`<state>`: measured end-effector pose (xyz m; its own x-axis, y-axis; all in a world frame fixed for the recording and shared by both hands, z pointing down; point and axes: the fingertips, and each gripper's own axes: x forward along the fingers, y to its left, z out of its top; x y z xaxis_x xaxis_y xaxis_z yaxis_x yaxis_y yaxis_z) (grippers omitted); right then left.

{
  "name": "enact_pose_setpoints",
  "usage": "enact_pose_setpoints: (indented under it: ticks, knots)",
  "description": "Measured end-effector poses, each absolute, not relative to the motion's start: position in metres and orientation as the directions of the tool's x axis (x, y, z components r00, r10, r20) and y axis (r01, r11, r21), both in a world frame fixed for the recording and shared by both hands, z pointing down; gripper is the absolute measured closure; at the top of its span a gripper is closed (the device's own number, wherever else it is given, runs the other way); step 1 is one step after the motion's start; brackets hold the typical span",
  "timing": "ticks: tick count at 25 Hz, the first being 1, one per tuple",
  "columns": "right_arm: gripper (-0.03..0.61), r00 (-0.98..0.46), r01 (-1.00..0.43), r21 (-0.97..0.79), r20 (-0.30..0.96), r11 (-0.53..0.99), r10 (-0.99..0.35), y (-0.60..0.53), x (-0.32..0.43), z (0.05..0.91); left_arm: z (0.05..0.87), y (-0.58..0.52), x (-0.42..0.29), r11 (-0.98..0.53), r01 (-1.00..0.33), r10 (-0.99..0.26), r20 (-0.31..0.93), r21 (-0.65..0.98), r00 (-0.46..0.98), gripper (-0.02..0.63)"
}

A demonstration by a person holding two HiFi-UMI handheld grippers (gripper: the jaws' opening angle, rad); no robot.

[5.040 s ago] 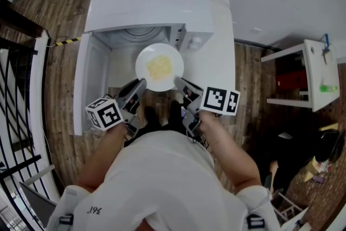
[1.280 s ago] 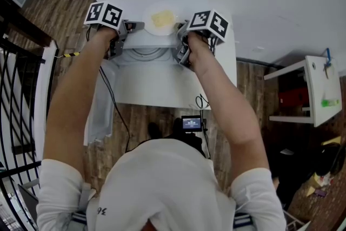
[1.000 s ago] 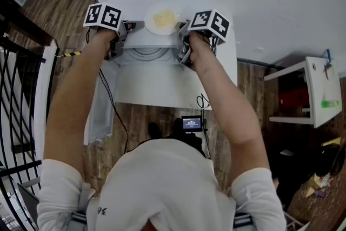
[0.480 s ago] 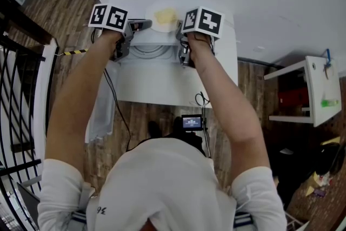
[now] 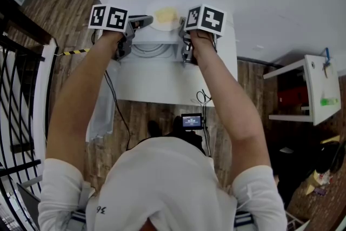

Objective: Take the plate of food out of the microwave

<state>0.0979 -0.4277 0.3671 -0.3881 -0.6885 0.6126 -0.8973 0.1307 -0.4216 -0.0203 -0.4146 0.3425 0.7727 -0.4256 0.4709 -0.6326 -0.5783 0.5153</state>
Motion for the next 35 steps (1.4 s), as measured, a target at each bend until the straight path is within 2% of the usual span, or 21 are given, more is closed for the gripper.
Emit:
enact_pose_setpoints:
  ticks: [4,9,20,35]
  knots:
    - [0.509,-0.411,-0.884,-0.448,0.607,0.134,-0.680,-0.425,0.095,0.368,0.340,-0.411,-0.019,-0.582,-0.622,-0.425,0.456,0.523,0.782,0.514]
    - [0.509,-0.443,-0.862,-0.471,0.520,0.188,-0.730,-0.434,0.096,0.318,0.304,-0.411,-0.010,-0.602,-0.581,-0.455,0.362,0.548,0.814,0.514]
    - [0.509,-0.475,-0.848,-0.461,0.444,0.261,-0.760,-0.423,0.104,0.275,0.237,-0.398,0.005,-0.664,-0.562,-0.517,0.239,0.494,0.822,0.515]
    - [0.511,-0.548,-0.798,-0.488,0.340,0.354,-0.765,-0.378,0.112,0.250,0.229,-0.337,0.000,-0.705,-0.549,-0.545,0.154,0.449,0.824,0.515]
